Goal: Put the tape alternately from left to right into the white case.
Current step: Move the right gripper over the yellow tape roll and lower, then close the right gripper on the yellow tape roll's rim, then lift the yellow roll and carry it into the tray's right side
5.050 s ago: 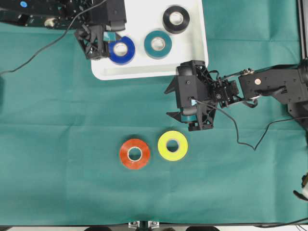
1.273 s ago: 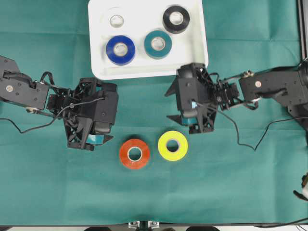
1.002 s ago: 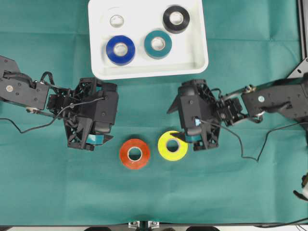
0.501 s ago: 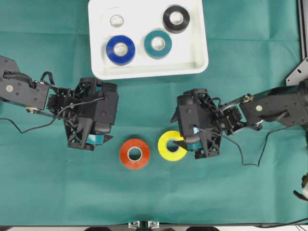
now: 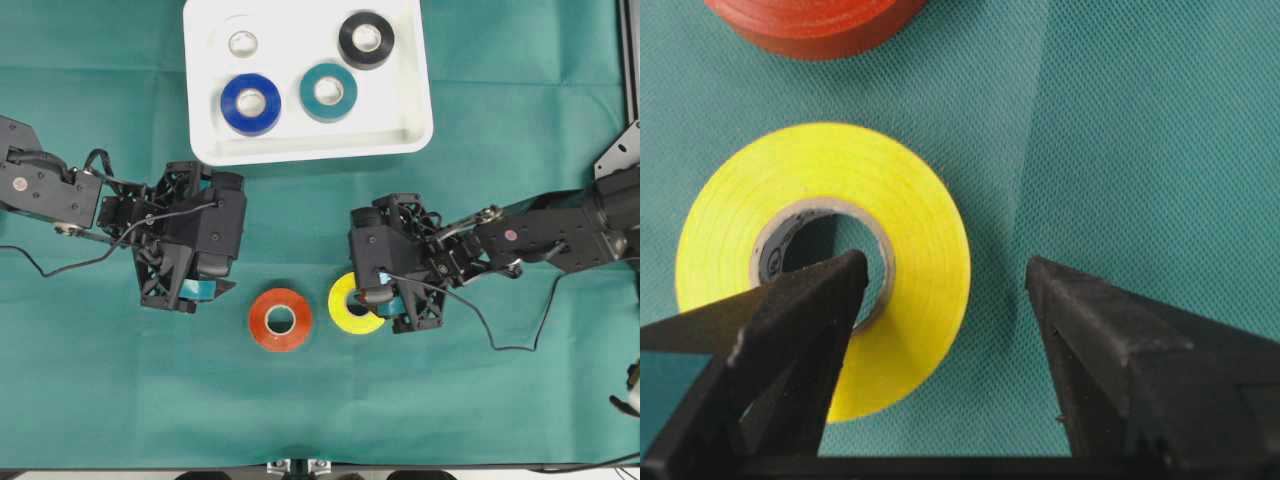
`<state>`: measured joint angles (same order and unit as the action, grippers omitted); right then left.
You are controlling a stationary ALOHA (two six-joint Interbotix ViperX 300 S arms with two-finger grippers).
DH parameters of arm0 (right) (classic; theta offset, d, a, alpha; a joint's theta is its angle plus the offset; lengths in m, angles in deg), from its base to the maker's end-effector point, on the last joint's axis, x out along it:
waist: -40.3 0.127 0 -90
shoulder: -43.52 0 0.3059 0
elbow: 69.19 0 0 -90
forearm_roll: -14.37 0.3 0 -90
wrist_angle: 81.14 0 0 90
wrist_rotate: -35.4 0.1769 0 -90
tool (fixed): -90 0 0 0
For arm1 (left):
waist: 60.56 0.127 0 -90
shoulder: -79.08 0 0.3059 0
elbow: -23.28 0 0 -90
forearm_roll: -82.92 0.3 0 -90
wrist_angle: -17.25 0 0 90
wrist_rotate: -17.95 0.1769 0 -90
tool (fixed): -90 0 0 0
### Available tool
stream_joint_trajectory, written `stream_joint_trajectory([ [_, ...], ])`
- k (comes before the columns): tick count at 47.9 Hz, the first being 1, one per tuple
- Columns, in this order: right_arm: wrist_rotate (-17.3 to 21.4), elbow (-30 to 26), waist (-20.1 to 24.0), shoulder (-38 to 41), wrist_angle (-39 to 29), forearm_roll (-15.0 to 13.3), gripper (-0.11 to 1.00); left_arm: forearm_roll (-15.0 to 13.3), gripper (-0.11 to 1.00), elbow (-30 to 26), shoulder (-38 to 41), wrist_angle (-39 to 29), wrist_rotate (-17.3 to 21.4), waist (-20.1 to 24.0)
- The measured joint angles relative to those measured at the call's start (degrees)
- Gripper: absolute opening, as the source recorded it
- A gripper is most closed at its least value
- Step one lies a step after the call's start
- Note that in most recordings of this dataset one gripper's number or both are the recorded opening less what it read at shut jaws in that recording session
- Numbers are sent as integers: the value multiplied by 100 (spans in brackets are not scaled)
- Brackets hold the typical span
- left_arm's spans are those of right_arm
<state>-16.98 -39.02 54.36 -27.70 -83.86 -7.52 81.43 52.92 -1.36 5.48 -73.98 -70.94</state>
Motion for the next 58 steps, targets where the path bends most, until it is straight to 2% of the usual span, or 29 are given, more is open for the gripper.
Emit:
stream_joint_trajectory([
  [11,0,-35,0,35,0,9,75,0,48,0,0,0,0,0],
  [14,9,-35,9,35,0,9,71,0,48,0,0,0,0,0],
  [17,-9,-53,9,35,0,9,59,0,48,0,0,0,0,0],
  [22,-18,-53,26,35,9,0,30,0,48,0,0,-9,0,0],
  [23,-9,-53,26,26,0,9,27,9,48,0,0,0,0,0],
  [42,-62,-9,18,-325,-35,0,27,0,48,0,0,0,0,0],
  [58,-88,9,-158,-1081,-694,-35,27,0,48,0,0,0,0,0],
])
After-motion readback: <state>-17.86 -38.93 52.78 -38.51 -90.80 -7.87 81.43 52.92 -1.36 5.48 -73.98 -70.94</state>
